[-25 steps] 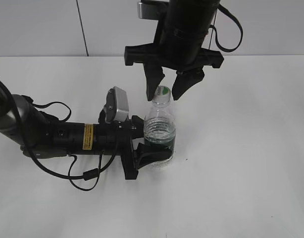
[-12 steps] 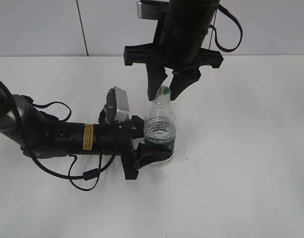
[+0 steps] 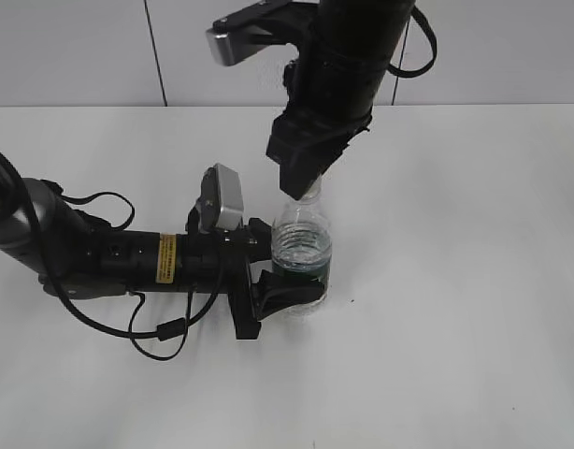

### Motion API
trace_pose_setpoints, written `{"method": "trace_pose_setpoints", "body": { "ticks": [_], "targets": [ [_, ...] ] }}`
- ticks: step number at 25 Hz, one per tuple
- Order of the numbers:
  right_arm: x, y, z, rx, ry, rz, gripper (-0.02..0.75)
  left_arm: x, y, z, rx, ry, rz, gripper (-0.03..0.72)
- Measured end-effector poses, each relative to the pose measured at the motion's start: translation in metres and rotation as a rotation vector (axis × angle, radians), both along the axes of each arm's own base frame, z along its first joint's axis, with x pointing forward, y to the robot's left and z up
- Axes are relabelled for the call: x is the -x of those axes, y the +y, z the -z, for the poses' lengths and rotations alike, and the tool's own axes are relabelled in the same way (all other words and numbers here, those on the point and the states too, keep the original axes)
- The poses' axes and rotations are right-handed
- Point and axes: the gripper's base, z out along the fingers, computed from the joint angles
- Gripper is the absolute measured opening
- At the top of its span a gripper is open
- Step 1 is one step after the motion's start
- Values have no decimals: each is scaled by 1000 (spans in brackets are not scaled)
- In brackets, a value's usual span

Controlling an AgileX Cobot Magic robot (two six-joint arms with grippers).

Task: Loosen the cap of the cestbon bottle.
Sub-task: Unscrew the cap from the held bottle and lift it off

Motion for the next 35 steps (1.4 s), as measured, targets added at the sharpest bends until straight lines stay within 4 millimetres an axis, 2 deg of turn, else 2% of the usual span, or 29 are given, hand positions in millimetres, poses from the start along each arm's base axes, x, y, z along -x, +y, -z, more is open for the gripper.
{"method": "trace_pose_setpoints", "body": {
  "ticks": [6, 13, 24, 28, 35],
  "targets": [
    [0, 0, -1, 18, -79, -292, 303, 0, 0, 0, -2, 0, 3, 412],
    [0, 0, -1, 30, -135, -499, 303, 0, 0, 0, -3, -1, 5, 412],
    [1, -1, -3, 60, -254, -931, 298, 1, 0, 0, -2, -1, 7, 412],
    [1, -1, -3, 65, -275, -1013, 298, 1, 0, 0, -2, -1, 7, 412],
    [1, -1, -5, 68, -284, -1032, 298, 1, 0, 0, 1, -1, 8, 412]
  ]
}}
